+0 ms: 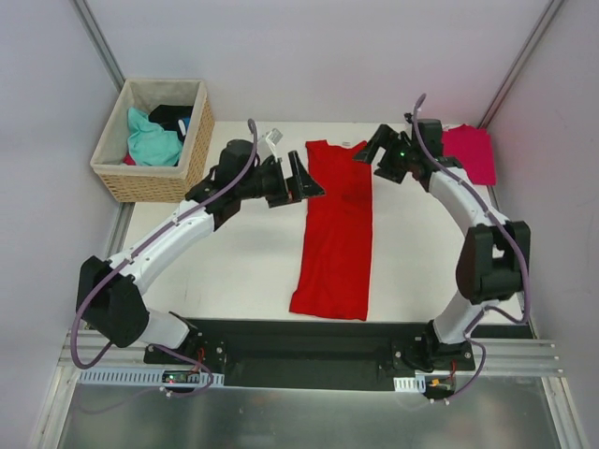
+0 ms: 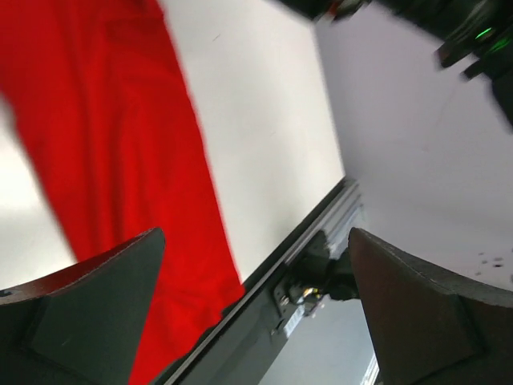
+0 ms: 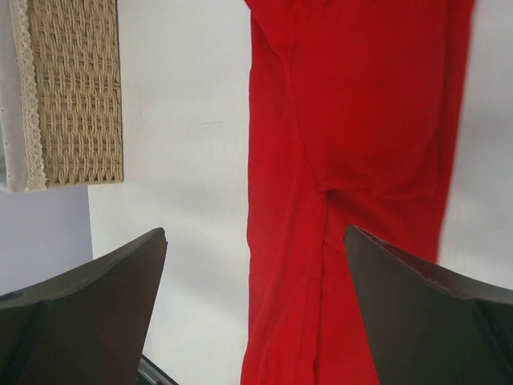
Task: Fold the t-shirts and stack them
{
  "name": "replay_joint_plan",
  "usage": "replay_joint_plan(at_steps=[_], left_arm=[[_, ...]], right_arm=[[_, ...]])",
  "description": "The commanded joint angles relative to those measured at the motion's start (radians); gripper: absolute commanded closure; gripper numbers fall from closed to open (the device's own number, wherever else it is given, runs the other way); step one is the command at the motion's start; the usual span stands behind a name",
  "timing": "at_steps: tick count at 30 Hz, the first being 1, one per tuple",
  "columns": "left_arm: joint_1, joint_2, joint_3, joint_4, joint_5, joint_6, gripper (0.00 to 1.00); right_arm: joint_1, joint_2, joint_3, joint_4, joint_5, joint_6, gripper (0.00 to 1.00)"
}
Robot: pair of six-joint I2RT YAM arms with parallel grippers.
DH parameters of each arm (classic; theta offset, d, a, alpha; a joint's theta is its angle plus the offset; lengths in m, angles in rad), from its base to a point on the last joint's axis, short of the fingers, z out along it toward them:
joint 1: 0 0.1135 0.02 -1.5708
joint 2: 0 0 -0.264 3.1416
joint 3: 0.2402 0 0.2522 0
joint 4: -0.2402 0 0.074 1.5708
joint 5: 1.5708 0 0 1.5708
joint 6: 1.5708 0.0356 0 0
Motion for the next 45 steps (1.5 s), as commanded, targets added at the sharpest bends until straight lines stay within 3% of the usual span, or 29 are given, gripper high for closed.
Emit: replay_joint_plan(at_steps=[1,5,25,35,45], left_arm=[[0.031,-0.015,-0.111,-0.083,0.001,0.033,0.01],[0.064,-0.029,-0.156,-0.084,0.008,0.041,0.01],[0.193,-0.053,-0.251,-0.054,0.010,0.010,0.01],[0.245,-0.046,-0.263,-0.048,0.023,0.027,0.01],[0.282,0.022,-0.228,-0.043,0.057,0.044,0.01]], right_arm=[[0.077,0.117,0.133,0.022,-0.055,0.023,0.04],[0.136,0.240,0.180,0.017,-0.072,0.040,0.04],[0.246,0.428,0.128,0.069,-0.064,0.061,0.03],[0.268,0.571,0.275,0.060,-0.087,0.087,0.03],[0.268,0.711,0.531,-0.020,-0.121,0.069,0.03]])
